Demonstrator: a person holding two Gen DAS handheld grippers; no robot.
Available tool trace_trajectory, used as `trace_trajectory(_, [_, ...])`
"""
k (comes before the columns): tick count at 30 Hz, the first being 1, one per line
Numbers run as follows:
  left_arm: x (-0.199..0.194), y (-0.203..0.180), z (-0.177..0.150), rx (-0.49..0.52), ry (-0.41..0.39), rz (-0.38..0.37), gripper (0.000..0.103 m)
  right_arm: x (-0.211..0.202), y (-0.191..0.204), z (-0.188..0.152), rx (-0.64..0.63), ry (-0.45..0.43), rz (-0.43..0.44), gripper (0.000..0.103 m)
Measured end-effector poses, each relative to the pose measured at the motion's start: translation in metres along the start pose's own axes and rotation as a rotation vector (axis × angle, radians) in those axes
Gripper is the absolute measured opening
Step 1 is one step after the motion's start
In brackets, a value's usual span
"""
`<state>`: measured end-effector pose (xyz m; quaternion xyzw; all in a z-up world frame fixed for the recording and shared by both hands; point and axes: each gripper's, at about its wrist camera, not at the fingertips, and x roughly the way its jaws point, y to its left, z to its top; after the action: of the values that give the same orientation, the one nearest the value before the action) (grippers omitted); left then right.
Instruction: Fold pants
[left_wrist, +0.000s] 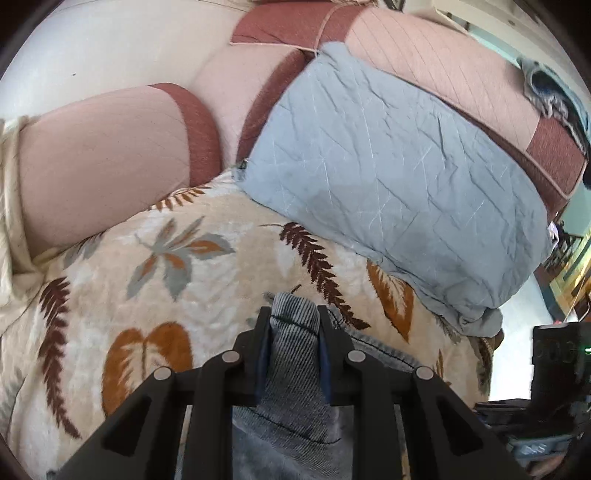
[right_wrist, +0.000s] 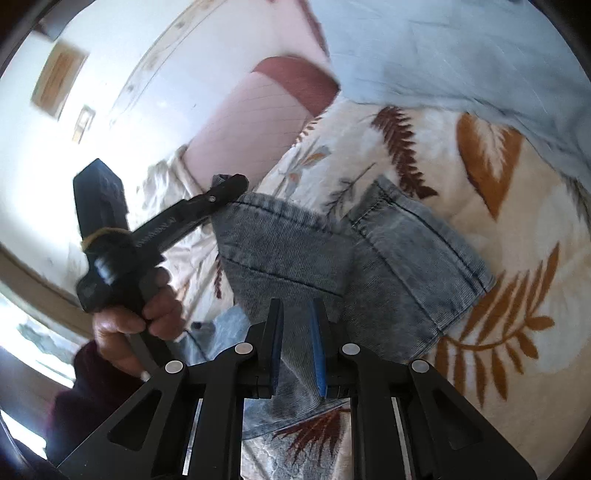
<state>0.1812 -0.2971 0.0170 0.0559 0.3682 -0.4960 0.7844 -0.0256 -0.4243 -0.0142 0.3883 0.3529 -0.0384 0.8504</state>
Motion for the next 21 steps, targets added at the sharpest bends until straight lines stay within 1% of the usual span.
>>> trace_trajectory(2, [-0.001,-0.006,0.000,0.015,0.001,0.000,0.024,0.002,-0.011,0.001,0.054,-0.003,-0.018,0.014])
trace_trajectory(3, [0.002,-0.011,0.001,0.033,0.010,0.002,0.024,0.001,-0.023,0.002,0.116,0.002,-0.017,0.017])
trace_trajectory(4, [0.005,-0.016,0.002,0.041,0.014,-0.008,0.024,0.001,-0.035,0.004,0.174,0.010,-0.009,0.017])
trace_trajectory(5, [0.006,-0.021,0.002,0.044,0.013,-0.026,0.024,0.000,-0.047,0.006,0.229,0.015,0.026,0.017])
trace_trajectory(6, [0.010,-0.026,0.002,0.055,0.014,-0.047,0.024,-0.001,-0.055,0.008,0.255,0.011,0.050,0.017])
trace_trajectory(7, [0.013,-0.032,0.003,0.073,0.016,-0.062,0.024,-0.002,-0.059,0.010,0.273,0.006,0.065,0.020])
trace_trajectory(8, [0.016,-0.038,0.003,0.088,0.019,-0.075,0.024,-0.003,-0.065,0.012,0.294,0.008,0.080,0.025])
trace_trajectory(9, [0.018,-0.043,0.003,0.101,0.023,-0.090,0.024,-0.002,-0.072,0.015,0.323,0.015,0.105,0.038])
trace_trajectory(10, [0.021,-0.049,0.004,0.115,0.029,-0.113,0.024,-0.004,-0.079,0.016,0.357,0.012,0.116,0.040])
trace_trajectory(11, [0.023,-0.055,0.005,0.134,0.034,-0.134,0.024,-0.008,-0.090,0.019,0.400,-0.005,0.117,0.041])
trace_trajectory(13, [0.027,-0.067,0.007,0.177,0.041,-0.183,0.024,-0.015,-0.105,0.022,0.457,-0.040,0.096,0.041])
trace_trajectory(15, [0.026,-0.074,0.008,0.204,0.034,-0.242,0.024,-0.019,-0.115,0.025,0.465,-0.061,0.095,0.041])
trace_trajectory(16, [0.024,-0.076,0.008,0.216,0.031,-0.266,0.024,-0.019,-0.115,0.027,0.454,-0.060,0.118,0.041])
trace_trajectory(18, [0.019,-0.077,0.008,0.230,0.022,-0.294,0.024,-0.015,-0.111,0.030,0.435,-0.039,0.246,0.043])
trace_trajectory(19, [0.014,-0.076,0.009,0.231,0.015,-0.307,0.024,-0.013,-0.106,0.032,0.422,-0.030,0.297,0.048])
trace_trajectory(20, [0.009,-0.073,0.009,0.226,0.003,-0.325,0.024,-0.011,-0.104,0.034,0.412,-0.031,0.317,0.052])
trace_trajectory(21, [0.002,-0.070,0.011,0.216,-0.011,-0.349,0.024,-0.010,-0.100,0.035,0.400,-0.036,0.330,0.058])
